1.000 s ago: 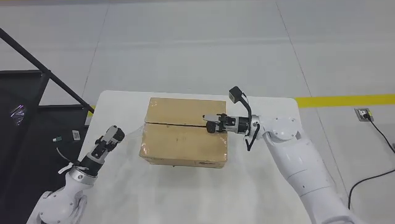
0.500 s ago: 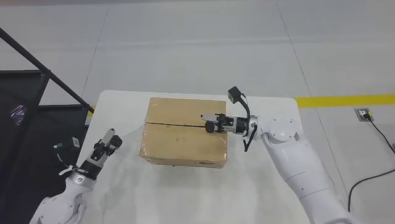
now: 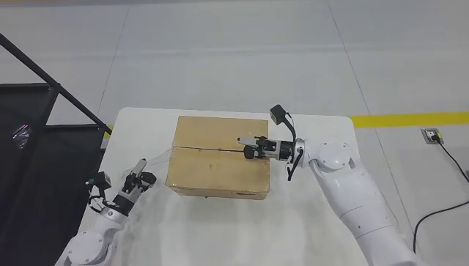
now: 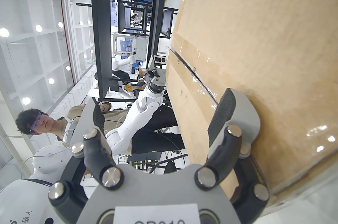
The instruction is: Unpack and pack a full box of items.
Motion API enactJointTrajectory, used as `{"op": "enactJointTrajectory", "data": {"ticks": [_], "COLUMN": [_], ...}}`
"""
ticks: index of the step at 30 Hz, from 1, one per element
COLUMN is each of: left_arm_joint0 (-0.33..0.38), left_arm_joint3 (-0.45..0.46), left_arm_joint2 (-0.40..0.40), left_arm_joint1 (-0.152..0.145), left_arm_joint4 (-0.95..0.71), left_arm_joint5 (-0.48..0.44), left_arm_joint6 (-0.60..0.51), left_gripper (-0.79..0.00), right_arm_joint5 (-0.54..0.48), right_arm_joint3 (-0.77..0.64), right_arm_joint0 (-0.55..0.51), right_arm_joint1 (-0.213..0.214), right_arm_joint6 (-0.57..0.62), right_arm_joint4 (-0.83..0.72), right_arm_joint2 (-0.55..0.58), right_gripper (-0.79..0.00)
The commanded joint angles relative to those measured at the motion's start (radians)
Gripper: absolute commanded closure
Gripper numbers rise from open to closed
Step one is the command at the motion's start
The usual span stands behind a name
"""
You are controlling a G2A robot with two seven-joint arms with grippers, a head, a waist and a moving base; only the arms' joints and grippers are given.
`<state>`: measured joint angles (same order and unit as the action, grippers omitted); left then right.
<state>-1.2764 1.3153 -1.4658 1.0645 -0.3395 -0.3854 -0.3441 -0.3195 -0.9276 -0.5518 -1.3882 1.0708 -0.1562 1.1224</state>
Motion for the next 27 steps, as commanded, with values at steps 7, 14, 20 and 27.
{"op": "enactJointTrajectory", "data": {"ticks": [7, 14, 20, 27], "left_arm_joint0": [0.152, 0.260, 0.280, 0.230], "left_arm_joint3": [-0.169, -0.305, -0.321, -0.211], "left_arm_joint2": [0.069, 0.114, 0.103, 0.041], "left_arm_joint1": [0.026, 0.056, 0.066, 0.058], "left_arm_joint4": [-0.078, -0.154, -0.187, -0.158], "left_arm_joint5": [0.076, 0.006, -0.088, -0.149], "left_arm_joint6": [-0.016, -0.010, -0.008, 0.019], "left_gripper": [-0.785, -0.785, -0.785, -0.785], "right_arm_joint5": [0.000, 0.000, 0.000, 0.000], "right_arm_joint3": [0.000, 0.000, 0.000, 0.000], "right_arm_joint0": [0.000, 0.000, 0.000, 0.000], "right_arm_joint1": [0.000, 0.000, 0.000, 0.000], "right_arm_joint6": [0.000, 0.000, 0.000, 0.000], "right_arm_joint4": [0.000, 0.000, 0.000, 0.000], "right_arm_joint2": [0.000, 0.000, 0.000, 0.000], "right_gripper": [-0.785, -0.785, -0.785, -0.785]}}
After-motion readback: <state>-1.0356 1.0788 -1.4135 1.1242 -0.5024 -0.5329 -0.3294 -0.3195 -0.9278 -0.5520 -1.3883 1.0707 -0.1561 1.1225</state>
